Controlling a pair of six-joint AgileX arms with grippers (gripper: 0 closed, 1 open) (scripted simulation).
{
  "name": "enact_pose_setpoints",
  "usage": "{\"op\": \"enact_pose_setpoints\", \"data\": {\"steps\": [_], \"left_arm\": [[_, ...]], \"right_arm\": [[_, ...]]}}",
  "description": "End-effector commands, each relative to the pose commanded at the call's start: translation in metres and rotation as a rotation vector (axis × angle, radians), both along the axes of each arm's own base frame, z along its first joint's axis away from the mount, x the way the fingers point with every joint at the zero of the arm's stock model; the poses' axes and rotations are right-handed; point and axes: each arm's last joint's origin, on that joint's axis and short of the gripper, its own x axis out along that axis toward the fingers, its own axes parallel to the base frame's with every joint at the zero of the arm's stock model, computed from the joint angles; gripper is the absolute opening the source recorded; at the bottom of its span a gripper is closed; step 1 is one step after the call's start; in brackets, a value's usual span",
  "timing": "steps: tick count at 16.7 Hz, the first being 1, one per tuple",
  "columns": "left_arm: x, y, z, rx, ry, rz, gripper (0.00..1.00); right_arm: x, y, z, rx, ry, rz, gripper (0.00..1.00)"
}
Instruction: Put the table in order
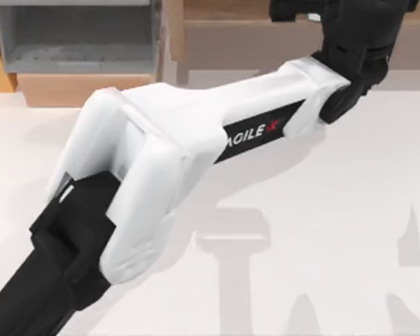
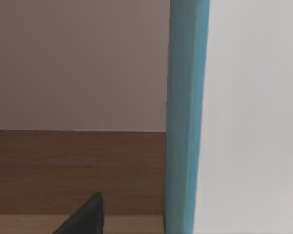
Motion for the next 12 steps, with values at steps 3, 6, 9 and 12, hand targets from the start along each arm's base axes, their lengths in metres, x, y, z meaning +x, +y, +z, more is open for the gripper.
{"op": "enact_pose_setpoints", "data": {"steps": [3, 6, 9, 12], "left_arm": [[-0.001, 0.000, 0.003, -0.002, -0.003, -0.002, 1.00], [0.005, 0.000, 0.000, 0.002, 0.002, 0.000, 1.00], [0.015, -0.001, 0.001, -0.003, -0.003, 0.000, 1.00], [0.020, 0.000, 0.000, 0.000, 0.000, 0.000, 1.00]], "right_arm": [[0.000, 0.000, 0.000, 0.000, 0.000, 0.000, 1.00], [0.000, 0.000, 0.000, 0.000, 0.000, 0.000, 1.00], [0.000, 0.000, 0.000, 0.000, 0.000, 0.000, 1.00], [0.000, 0.000, 0.000, 0.000, 0.000, 0.000, 1.00]]}}
